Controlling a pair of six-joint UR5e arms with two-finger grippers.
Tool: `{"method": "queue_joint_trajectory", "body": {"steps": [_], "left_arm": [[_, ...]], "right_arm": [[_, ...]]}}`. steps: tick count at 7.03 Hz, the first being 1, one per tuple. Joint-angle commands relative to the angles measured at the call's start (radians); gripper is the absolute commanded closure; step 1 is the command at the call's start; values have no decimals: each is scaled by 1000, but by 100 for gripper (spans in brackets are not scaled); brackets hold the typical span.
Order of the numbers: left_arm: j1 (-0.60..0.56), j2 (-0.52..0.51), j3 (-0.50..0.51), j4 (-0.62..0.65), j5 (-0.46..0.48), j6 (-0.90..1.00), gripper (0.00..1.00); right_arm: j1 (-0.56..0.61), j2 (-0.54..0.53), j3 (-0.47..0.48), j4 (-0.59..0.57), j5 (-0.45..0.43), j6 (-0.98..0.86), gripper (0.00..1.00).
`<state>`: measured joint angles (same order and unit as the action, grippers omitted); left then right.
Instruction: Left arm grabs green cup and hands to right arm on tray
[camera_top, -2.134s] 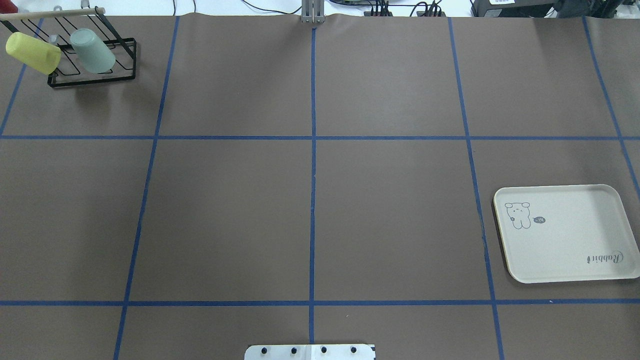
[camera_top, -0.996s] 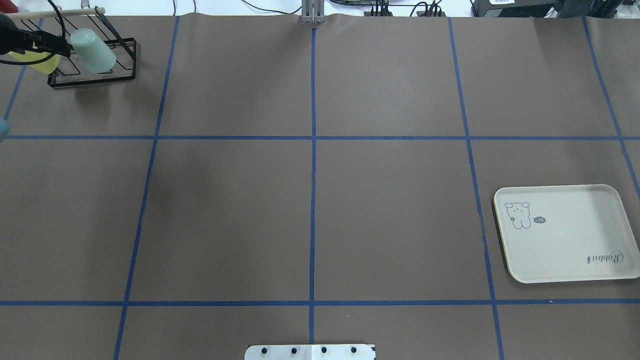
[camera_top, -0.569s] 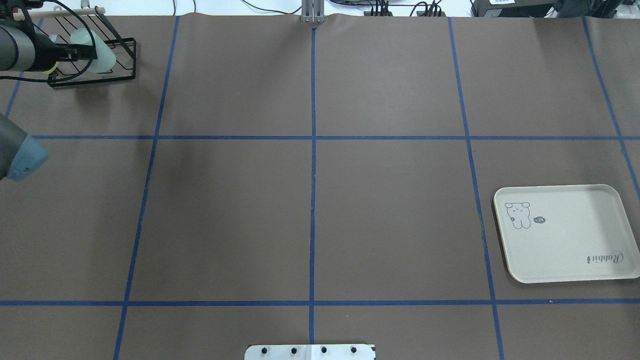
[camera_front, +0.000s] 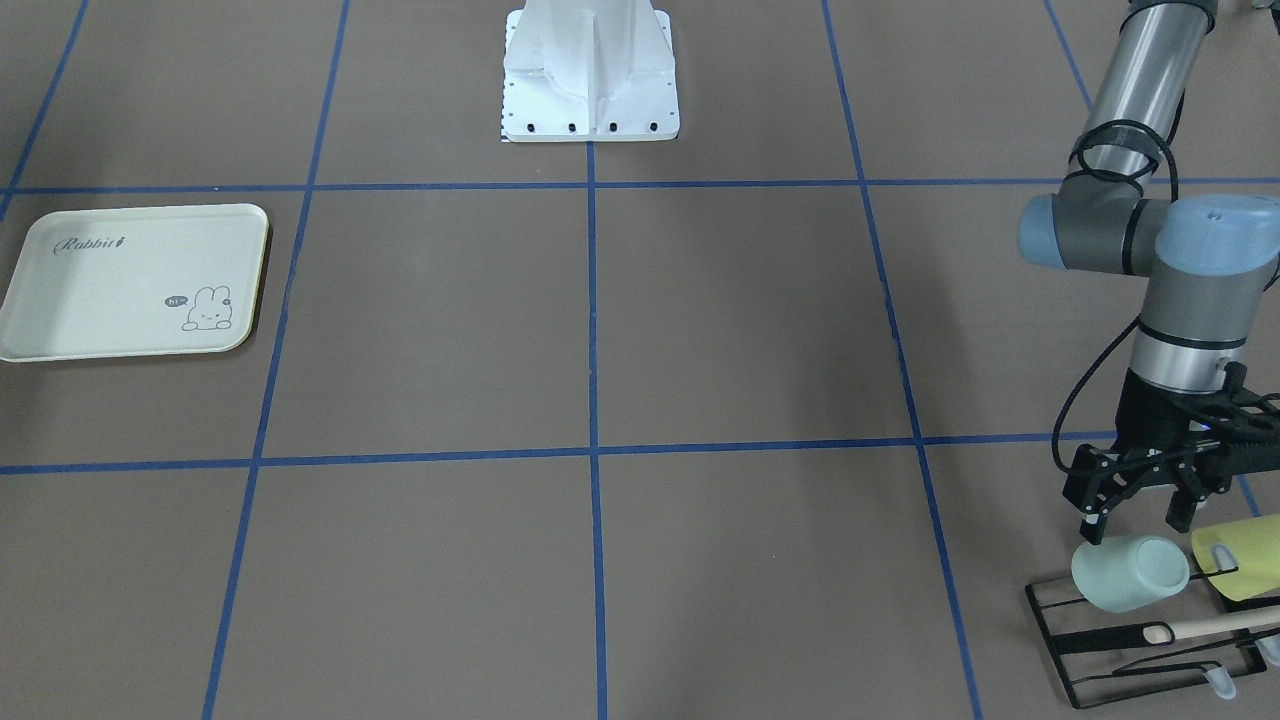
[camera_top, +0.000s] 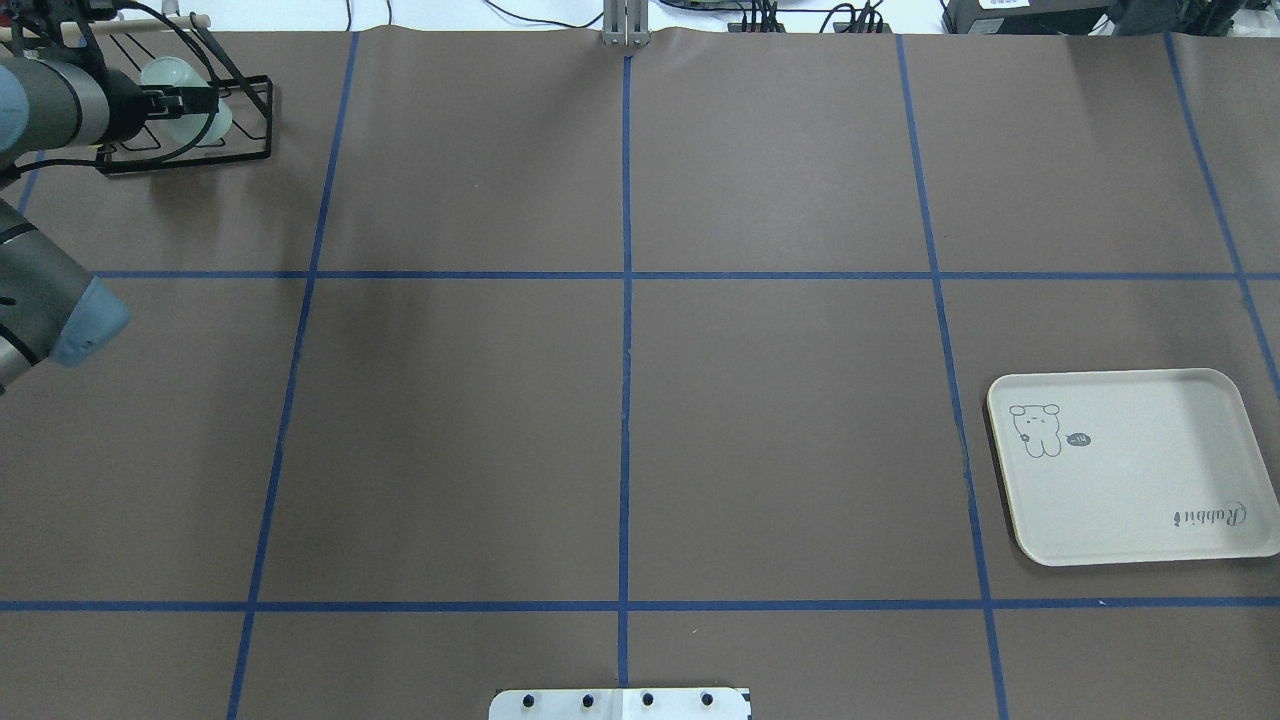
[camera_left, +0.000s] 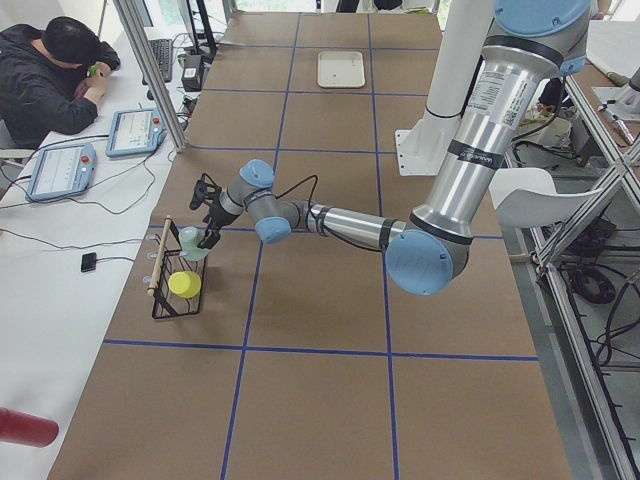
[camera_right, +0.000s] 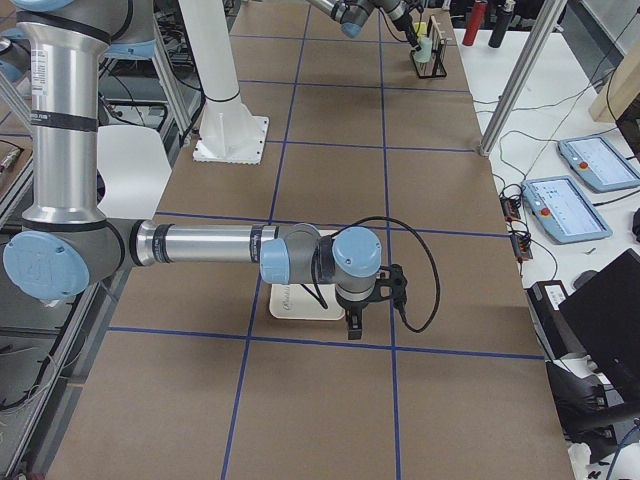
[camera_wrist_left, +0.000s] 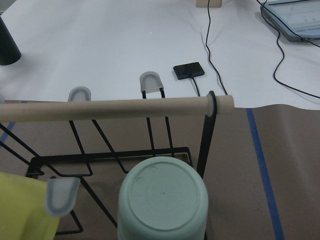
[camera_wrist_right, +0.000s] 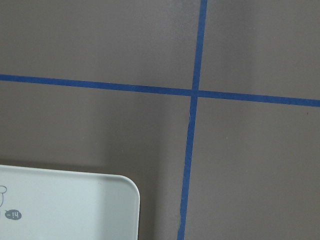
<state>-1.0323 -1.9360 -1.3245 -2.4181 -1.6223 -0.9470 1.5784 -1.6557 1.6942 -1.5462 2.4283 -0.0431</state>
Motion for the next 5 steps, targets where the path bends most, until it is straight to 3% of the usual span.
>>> {"method": "queue_joint_trajectory", "body": {"steps": [1, 5], "left_arm": [[0, -1, 2, -1, 39, 5, 1], [3, -47, 62, 1, 67, 5, 1]], "right_arm": [[0, -1, -1, 0, 0, -1, 0], [0, -1, -1, 0, 2, -1, 0]]}}
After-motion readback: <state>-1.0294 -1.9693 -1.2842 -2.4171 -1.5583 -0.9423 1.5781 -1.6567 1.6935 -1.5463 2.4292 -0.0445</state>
